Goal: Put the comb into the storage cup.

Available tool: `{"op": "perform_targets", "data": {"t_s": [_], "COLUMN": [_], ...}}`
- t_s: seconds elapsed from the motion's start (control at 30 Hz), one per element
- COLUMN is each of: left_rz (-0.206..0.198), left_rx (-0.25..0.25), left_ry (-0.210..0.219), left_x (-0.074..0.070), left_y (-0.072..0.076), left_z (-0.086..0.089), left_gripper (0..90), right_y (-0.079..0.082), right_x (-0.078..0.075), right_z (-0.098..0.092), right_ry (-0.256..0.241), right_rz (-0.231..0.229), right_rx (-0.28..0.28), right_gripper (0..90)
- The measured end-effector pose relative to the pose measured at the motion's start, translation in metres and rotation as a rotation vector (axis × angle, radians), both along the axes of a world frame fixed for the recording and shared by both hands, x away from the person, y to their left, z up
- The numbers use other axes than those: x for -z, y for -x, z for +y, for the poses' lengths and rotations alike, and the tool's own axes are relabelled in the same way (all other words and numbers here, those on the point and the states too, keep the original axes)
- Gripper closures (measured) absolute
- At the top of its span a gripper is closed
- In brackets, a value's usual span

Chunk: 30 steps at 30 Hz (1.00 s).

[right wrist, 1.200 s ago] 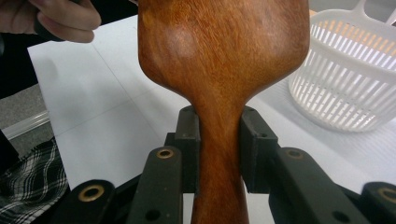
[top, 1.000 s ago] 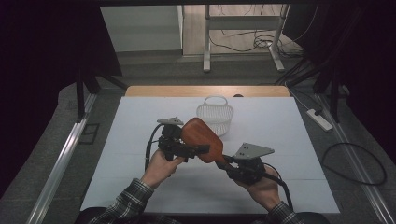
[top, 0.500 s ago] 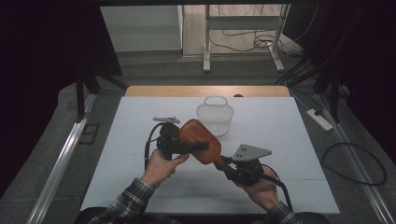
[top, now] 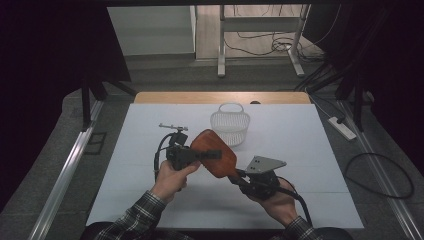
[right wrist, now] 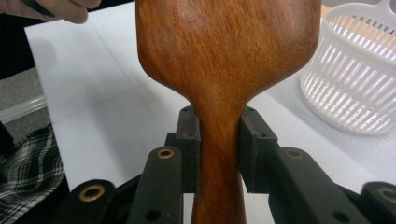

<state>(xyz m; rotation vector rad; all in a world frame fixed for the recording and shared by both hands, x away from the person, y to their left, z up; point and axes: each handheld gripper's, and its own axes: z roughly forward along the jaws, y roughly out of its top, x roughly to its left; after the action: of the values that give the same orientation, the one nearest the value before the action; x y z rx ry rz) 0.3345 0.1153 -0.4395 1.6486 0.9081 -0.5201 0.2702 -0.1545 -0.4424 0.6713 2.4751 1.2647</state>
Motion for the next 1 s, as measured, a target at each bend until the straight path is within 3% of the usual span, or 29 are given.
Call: {"op": "perform_targets", "data": {"t_s": [0.23, 0.6, 0.73, 1.0], "left_rz": [-0.022, -0.043, -0.06, -0.092], "left_rx": [0.012, 0.014, 0.007, -0.002], "left_ry": [-0.005, -0.019, -0.03, -0.069], "left_x": [-0.001, -0.005, -0.006, -0.011], "left_y": [0.002, 0.003, 0.004, 0.004], "left_z": [-0.001, -0.003, -0.002, -0.001], "left_gripper": [58.5, 59.3, 59.2, 59.2], "right_y": [0.0, -0.001, -0.002, -0.001], "right_x": [0.002, 0.002, 0.002, 0.004], "right_z": [0.002, 0.001, 0.001, 0.002], "right_ry": [0.027, 0.029, 0.014, 0.054], "right_rz": [-0.011, -0.022, -0.012, -0.029], "right_rx": [-0.002, -0.004, 0.001, 0.022], "right_gripper": [71.5, 69.3, 58.8, 42.8]}}
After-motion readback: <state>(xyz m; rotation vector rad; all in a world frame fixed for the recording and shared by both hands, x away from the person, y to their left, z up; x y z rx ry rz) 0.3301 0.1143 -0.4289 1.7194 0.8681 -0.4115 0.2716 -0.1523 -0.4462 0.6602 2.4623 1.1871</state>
